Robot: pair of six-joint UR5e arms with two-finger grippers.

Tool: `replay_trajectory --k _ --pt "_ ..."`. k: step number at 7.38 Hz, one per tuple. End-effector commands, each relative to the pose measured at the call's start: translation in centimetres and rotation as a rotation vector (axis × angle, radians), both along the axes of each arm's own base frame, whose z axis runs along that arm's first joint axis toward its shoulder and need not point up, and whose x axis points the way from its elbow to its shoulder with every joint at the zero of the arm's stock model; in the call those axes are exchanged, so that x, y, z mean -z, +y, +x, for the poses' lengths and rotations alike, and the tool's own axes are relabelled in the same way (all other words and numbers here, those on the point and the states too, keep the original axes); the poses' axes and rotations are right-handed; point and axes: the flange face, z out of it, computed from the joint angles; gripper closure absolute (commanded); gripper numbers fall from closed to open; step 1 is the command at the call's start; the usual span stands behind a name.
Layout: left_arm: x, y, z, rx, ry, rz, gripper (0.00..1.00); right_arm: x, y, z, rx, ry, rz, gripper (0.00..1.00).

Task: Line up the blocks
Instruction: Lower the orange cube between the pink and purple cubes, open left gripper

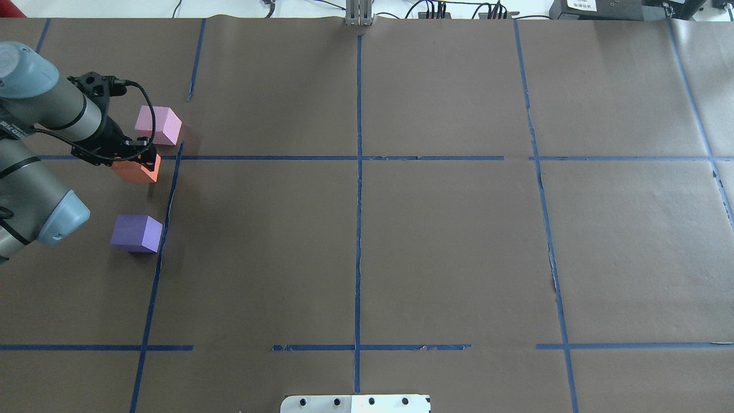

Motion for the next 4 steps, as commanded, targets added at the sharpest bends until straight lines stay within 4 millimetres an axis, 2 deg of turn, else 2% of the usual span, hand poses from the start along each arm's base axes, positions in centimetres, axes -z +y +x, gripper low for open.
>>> replay_trajectory --k 1,2,4 --pt "-0.42 -0.23 0.38 -0.002 -0.005 -0.006 0.59 0.01 0.0 0.07 -0.001 0.0 0.0 0.0" --pt "-0.5 -0.19 0.47 -0.005 -0.006 -0.006 0.45 0.01 -0.01 0.0 0.0 0.0 0.0 0.0" --pt "-0.58 -0.03 0.59 -0.005 -0.002 -0.005 0.01 0.01 -0.01 0.0 0.0 0.0 0.0 0.0"
